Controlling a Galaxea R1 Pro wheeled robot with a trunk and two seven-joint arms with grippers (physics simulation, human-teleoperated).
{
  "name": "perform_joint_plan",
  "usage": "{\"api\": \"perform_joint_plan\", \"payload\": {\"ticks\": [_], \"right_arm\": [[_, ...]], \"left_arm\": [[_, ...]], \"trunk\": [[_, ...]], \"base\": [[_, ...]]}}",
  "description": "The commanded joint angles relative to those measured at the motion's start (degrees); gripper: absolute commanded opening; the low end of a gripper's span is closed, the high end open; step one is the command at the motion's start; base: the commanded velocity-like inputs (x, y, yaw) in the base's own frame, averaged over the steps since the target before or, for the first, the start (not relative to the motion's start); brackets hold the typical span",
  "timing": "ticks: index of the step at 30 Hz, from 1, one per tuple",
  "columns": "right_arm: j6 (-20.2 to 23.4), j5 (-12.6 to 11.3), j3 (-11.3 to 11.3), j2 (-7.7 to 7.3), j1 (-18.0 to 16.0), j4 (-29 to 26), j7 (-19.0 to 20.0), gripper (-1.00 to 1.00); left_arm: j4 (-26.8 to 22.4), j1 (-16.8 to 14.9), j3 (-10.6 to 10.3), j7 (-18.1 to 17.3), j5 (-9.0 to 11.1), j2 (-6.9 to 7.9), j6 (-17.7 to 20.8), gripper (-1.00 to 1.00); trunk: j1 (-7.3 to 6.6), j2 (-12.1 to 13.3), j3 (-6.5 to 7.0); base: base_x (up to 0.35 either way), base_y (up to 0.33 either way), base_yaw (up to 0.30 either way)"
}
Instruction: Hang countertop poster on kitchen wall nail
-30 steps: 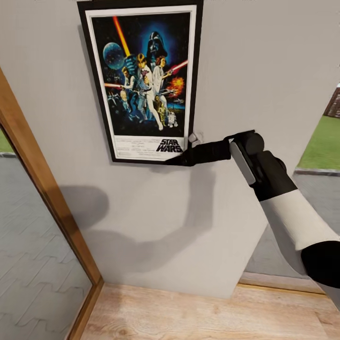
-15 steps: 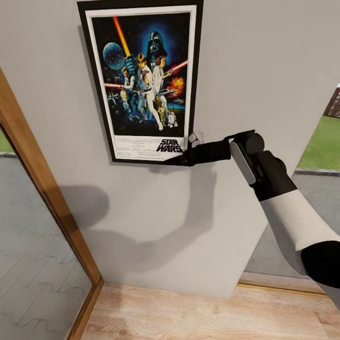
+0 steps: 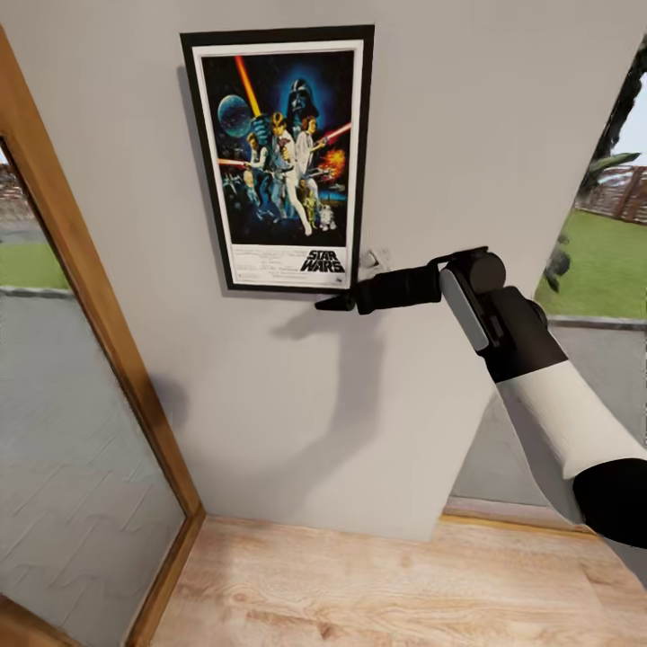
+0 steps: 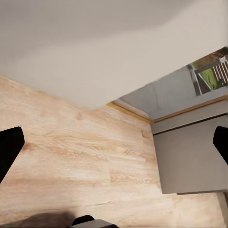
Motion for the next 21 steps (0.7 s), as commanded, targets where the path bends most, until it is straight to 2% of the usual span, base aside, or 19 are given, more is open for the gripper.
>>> {"api": "perform_joint_plan", "payload": {"ticks": [1, 9, 10, 13, 14, 15, 16, 17, 18, 19, 21], "right_arm": [[0.22, -0.05, -0.11, -0.05, -0.05, -0.13, 0.13, 1.00], [0.19, -0.10, -1.80, -0.07, 1.21, -1.44, 0.45, 1.00], [0.21, -0.17, -3.29, -0.10, 2.91, -2.33, 0.51, 1.00], [0.24, -0.20, -5.58, -0.20, 5.67, -4.44, 0.56, 1.00], [0.22, -0.21, -7.49, -0.49, 8.59, -6.65, 0.73, 1.00], [-0.76, -0.22, -10.70, -0.90, 14.33, -9.81, 1.65, 1.00], [-6.36, -0.13, -17.34, -1.48, 26.98, -14.04, 4.33, 1.00], [-9.96, -0.07, -19.79, -2.03, 32.81, -15.10, 5.76, 1.00], [-17.81, 0.07, -23.69, -3.65, 46.12, -16.09, 8.08, 1.00], [-19.15, 0.10, -24.45, -3.83, 48.43, -15.97, 8.29, 1.00], [-24.26, 0.26, -28.18, -4.26, 56.29, -13.08, 8.66, 1.00]], "left_arm": [[-0.07, 0.01, -0.03, -0.12, 0.22, 0.00, 0.60, 1.00], [-0.07, 0.01, -0.03, -0.15, 0.22, 0.00, 0.62, 1.00], [-0.07, 0.01, -0.03, -0.18, 0.22, 0.02, 0.64, 1.00], [-0.07, 0.01, -0.03, -0.23, 0.22, 0.01, 0.61, 1.00], [-0.07, 0.01, -0.03, -0.28, 0.22, 0.01, 0.60, 1.00], [-0.01, 0.01, -0.03, -0.32, 0.22, 0.01, 0.59, 1.00], [0.63, 0.01, -0.15, -0.35, 0.22, 0.01, 0.55, 1.00], [1.32, 0.01, -0.38, -0.32, 0.22, -0.01, 0.53, 1.00], [3.17, 0.01, -0.74, -0.14, 0.22, -0.06, 0.56, 1.00], [3.54, 0.01, -0.77, -0.05, 0.22, -0.06, 0.57, 1.00], [5.65, 0.01, -0.87, 0.99, 0.22, -0.08, 0.50, 1.00]], "trunk": [[0.00, -0.12, -0.12], [0.00, -0.12, -0.12], [0.00, -0.12, -0.12], [0.00, -0.12, -0.12], [0.00, -0.12, -0.12], [0.00, -0.12, -0.12], [0.00, -0.12, -0.12], [0.00, -0.12, -0.12], [0.00, -0.12, -0.12], [0.00, -0.12, -0.12], [0.00, -0.12, -0.12]], "base": [[-0.338, 0.000, 0.000], [-0.307, 0.000, 0.000], [-0.088, 0.000, 0.000], [-0.057, 0.000, 0.000], [-0.029, 0.000, 0.000], [-0.018, 0.000, 0.000], [-0.008, 0.000, 0.000], [-0.005, 0.000, 0.000], [-0.002, 0.000, 0.000], [-0.001, 0.000, 0.000], [0.000, 0.000, 0.000]]}}
